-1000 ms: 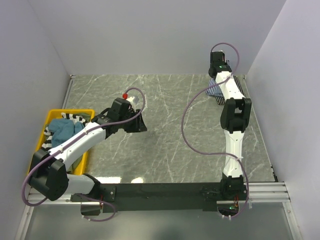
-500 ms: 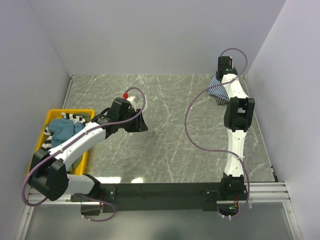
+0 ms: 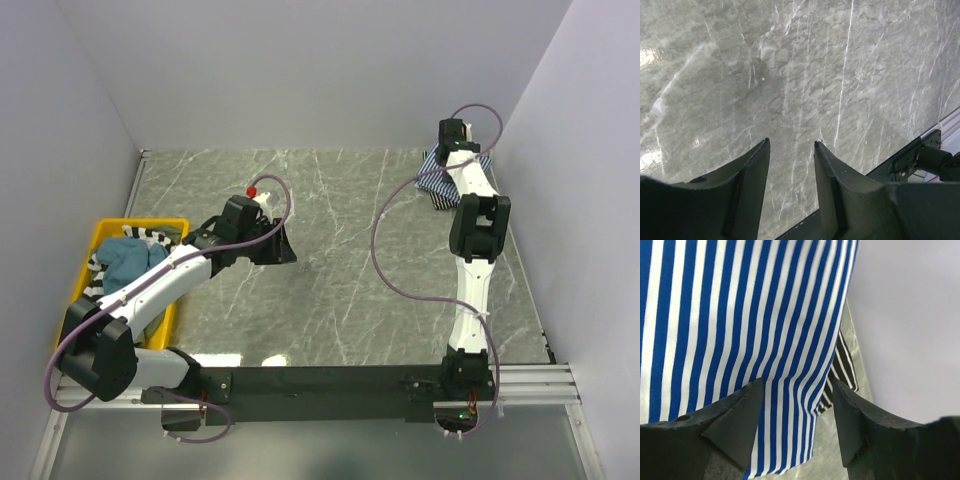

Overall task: Fold and stack the tank tops
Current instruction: Neatly place the folded tank top to the corner

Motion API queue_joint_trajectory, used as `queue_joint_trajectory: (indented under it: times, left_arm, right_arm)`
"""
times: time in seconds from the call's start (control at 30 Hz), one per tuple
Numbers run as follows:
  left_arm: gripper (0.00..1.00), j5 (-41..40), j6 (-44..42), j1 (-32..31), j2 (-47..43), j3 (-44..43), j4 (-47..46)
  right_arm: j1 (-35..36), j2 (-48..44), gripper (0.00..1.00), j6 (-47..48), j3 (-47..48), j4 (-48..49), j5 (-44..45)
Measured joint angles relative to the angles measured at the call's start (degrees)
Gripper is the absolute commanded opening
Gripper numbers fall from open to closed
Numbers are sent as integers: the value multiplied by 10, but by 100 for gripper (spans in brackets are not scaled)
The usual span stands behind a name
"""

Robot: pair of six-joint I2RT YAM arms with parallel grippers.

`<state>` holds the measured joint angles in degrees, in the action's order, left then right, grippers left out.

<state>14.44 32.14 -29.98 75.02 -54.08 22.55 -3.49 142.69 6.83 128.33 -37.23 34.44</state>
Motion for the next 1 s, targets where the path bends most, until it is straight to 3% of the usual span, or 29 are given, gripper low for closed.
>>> queue_joint_trajectory:
  times: [0.2,0.43,0.63,0.77,0.87,1.0]
  left_arm:
    - [47,9,0,10,0,4,-5]
    - [49,3,0,28,-23,4,-4]
    - [50,-30,0,33,-72,4,0]
    - [50,-52,0,35,-99,6,2]
    - [51,-64,2,35,-120,18,2]
    - [51,-69,6,36,-137,35,1]
  right_arm:
    - [-2,-71,87,-92,-38,-30,-32]
    - [35,-366,90,-183,-286,47,-103]
    - [245,-601,91,-256,-586,188,-116]
    - [383,-720,93,-318,-778,223,-136]
    - [425,-803,93,-360,-867,218,-135]
    - [425,-888,97,-385,-906,212,-125]
